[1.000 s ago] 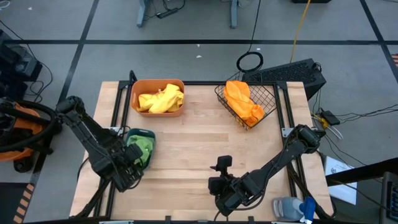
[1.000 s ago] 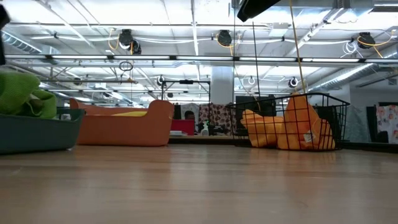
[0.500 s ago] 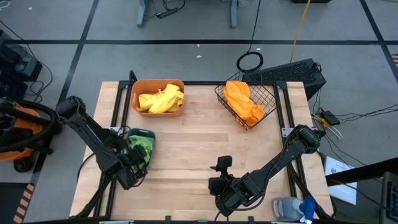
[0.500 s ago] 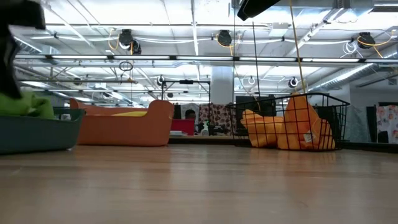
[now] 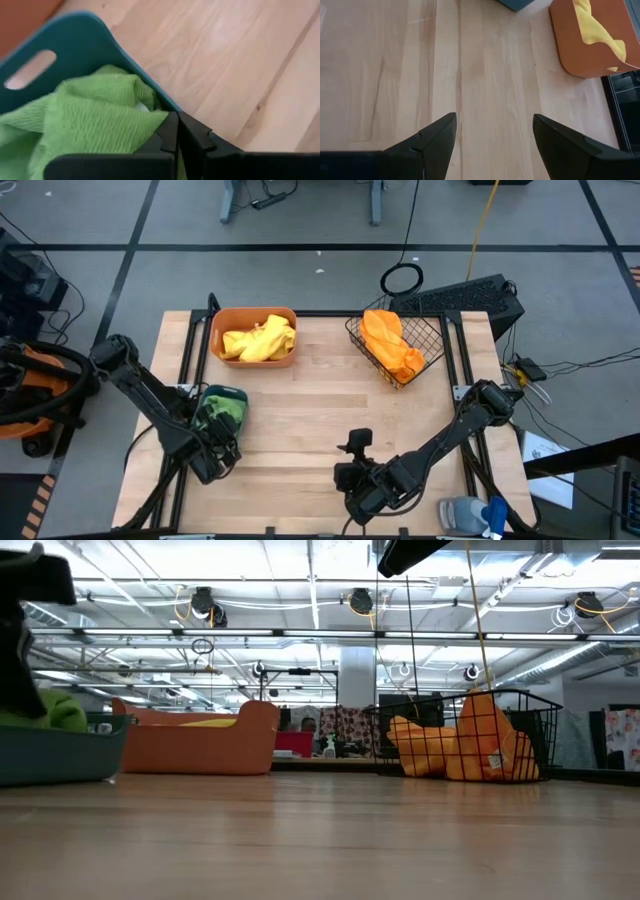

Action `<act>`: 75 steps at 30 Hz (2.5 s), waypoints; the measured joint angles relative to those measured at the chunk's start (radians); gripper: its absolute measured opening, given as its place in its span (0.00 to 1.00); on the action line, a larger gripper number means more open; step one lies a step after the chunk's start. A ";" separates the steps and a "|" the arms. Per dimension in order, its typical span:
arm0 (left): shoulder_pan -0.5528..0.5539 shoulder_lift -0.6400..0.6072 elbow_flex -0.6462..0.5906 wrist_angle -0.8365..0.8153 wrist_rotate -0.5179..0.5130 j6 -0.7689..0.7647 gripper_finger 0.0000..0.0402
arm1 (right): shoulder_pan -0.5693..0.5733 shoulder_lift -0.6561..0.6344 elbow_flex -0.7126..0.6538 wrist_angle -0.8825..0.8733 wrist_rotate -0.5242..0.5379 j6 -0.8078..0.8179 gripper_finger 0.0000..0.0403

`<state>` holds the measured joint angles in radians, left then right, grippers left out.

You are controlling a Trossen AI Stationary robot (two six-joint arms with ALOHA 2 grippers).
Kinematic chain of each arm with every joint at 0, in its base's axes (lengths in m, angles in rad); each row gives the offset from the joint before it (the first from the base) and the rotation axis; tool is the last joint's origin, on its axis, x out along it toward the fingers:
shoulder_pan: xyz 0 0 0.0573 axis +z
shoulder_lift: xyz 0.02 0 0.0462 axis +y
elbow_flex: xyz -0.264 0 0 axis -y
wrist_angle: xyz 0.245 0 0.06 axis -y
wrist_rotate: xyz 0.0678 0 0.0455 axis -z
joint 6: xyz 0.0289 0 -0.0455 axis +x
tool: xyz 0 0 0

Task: Sort microfiber towel by color & place in baskets
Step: Put the green microfiber towel into the blue bin, then return to Home Position

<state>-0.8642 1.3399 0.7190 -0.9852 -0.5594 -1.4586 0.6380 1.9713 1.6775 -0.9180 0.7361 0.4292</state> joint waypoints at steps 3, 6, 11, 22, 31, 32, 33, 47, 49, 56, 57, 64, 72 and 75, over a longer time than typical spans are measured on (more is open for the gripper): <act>0.000 0.000 0.054 -0.067 0.008 -0.003 0.04 | -0.002 0.000 0.000 0.000 0.000 0.000 0.64; 0.000 0.000 0.104 -0.149 0.011 -0.003 0.04 | -0.002 0.000 0.000 0.000 -0.003 -0.002 0.64; 0.000 0.000 0.175 -0.284 0.034 -0.004 0.04 | -0.002 0.000 0.000 -0.001 -0.007 -0.003 0.64; 0.000 0.000 0.087 -0.253 0.145 -0.106 0.04 | 0.021 0.000 0.000 -0.019 -0.010 0.004 0.64; 0.000 0.000 0.004 0.018 0.068 -0.128 0.04 | 0.026 0.000 0.000 -0.019 -0.010 0.004 0.63; 0.001 0.000 0.004 0.019 0.048 -0.145 0.04 | 0.026 0.000 0.000 -0.019 -0.010 0.004 0.63; 0.001 0.000 0.004 0.019 0.031 -0.163 0.04 | 0.026 0.000 0.000 -0.019 -0.010 0.004 0.63; 0.001 0.000 0.133 -0.062 -0.029 -0.119 0.04 | 0.032 -0.022 0.000 0.036 0.051 -0.073 0.57; 0.001 0.000 0.169 -0.076 -0.049 -0.071 0.04 | 0.031 -0.047 0.000 0.078 0.051 -0.119 0.52; 0.001 -0.002 0.252 -0.033 -0.232 0.297 0.04 | 0.039 -0.118 0.000 0.135 0.046 -0.303 0.31; 0.001 -0.002 0.252 0.011 -0.263 0.395 0.04 | 0.040 -0.131 0.000 0.135 0.044 -0.322 0.28; 0.025 -0.002 0.223 0.455 -0.355 1.034 0.04 | 0.046 -0.237 -0.045 0.143 -0.034 -0.369 0.05; 0.136 -0.002 0.127 0.952 -0.065 1.478 0.04 | 0.051 -0.473 -0.418 0.426 -0.114 -0.365 0.02; 0.187 -0.002 0.077 1.065 0.010 1.543 0.04 | 0.051 -0.569 -0.598 0.604 -0.163 -0.394 0.01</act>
<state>-0.6776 1.3384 0.7961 0.0799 -0.5494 0.0843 0.6891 1.4023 1.0794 -0.3139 0.5729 0.0355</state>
